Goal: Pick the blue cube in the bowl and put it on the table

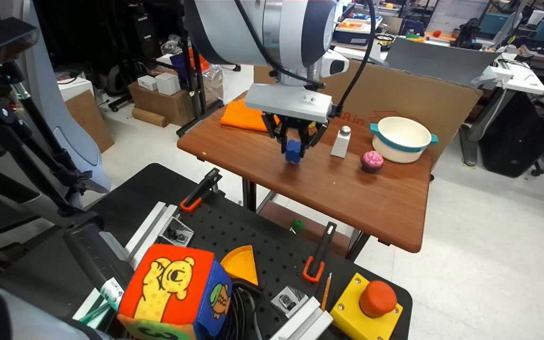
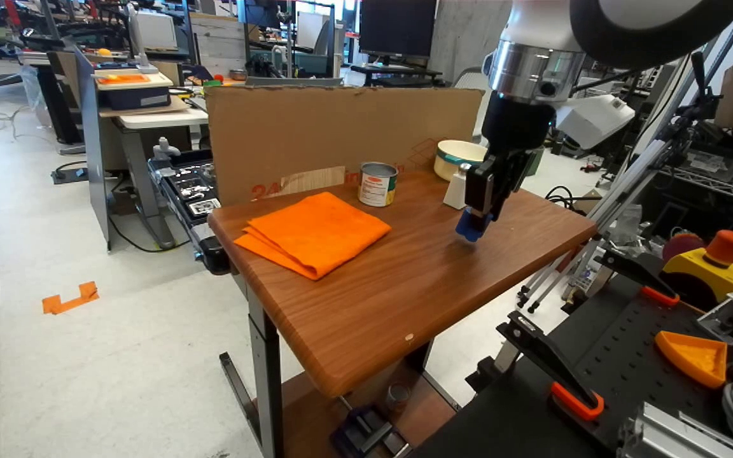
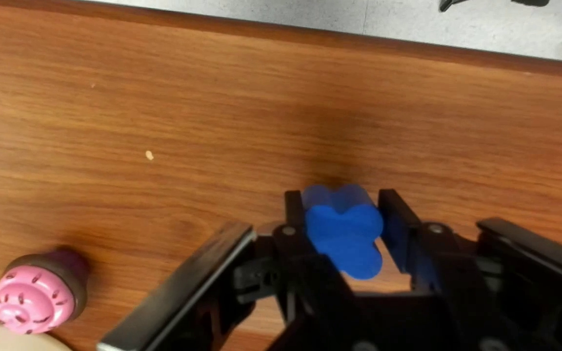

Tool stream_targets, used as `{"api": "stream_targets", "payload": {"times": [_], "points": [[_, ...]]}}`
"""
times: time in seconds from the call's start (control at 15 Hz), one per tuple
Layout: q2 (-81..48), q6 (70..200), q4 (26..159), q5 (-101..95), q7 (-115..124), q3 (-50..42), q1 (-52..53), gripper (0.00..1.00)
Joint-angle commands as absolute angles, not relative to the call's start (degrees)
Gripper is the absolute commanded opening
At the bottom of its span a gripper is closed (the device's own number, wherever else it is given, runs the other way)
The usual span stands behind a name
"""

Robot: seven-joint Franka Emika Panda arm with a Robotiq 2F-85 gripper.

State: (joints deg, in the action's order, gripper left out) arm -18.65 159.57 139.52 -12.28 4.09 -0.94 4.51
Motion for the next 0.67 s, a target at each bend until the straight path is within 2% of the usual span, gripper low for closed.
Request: {"api": "stream_targets", "payload": {"times": [0.0,0.27,0.53,0.6], "points": [[-21.41,158.33,136.56,-14.1,7.94,-3.67,7.67,0.74],[-17.59,157.4,139.13,-12.97,6.7,-2.97,8.01,1.0],[-4.52,156.47,147.38,-5.19,-1.83,1.94,2.64,1.0],[-13.01,158.42,141.98,-8.81,3.05,-0.23,5.46,1.0]]}}
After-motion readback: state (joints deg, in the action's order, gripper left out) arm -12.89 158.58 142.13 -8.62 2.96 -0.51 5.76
